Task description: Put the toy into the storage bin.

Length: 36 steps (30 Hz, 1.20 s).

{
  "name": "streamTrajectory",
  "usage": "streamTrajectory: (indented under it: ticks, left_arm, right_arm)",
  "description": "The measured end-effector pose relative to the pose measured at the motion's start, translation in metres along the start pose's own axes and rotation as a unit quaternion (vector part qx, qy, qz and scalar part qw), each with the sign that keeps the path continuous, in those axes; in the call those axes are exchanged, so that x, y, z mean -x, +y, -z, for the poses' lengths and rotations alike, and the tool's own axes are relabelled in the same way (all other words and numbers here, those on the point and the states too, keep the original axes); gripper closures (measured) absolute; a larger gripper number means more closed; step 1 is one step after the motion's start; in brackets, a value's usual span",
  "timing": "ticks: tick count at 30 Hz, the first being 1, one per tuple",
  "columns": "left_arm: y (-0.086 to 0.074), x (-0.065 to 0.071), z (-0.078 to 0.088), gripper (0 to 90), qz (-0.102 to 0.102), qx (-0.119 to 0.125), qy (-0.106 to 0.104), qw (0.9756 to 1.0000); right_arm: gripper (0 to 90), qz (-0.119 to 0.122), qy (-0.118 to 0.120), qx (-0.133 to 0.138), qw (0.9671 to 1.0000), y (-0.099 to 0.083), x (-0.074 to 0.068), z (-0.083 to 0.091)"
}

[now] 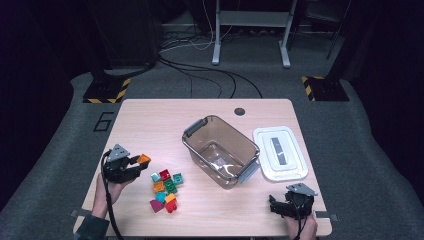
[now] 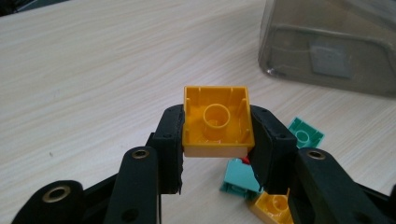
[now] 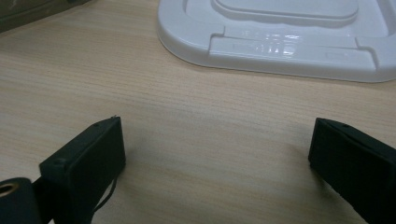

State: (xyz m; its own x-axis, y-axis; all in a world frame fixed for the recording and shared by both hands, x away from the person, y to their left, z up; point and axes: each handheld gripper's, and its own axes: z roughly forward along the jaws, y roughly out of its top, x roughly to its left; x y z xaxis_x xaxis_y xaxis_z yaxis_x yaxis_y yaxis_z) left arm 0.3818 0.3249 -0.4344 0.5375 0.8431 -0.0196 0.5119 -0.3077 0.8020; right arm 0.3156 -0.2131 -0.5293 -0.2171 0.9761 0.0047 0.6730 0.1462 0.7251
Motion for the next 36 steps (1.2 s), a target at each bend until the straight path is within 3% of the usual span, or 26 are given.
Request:
streamTrajectory:
  ticks: [8,29,36]
  left_arm:
    - [0.021,0.003,-0.003,58.7,-0.019,0.002,-0.008,0.9998]
    - [0.060,0.005,-0.011,58.7,-0.043,0.002,-0.023,0.9988]
    - [0.081,0.011,-0.014,58.6,-0.060,0.005,-0.028,0.9978]
  right_arm:
    - [2.9,0.000,0.000,0.000,1.0000,0.000,0.000,0.000]
    - [2.9,0.000,0.000,0.000,1.0000,0.000,0.000,0.000]
    - [2.9,0.000,0.000,0.000,1.0000,0.000,0.000,0.000]
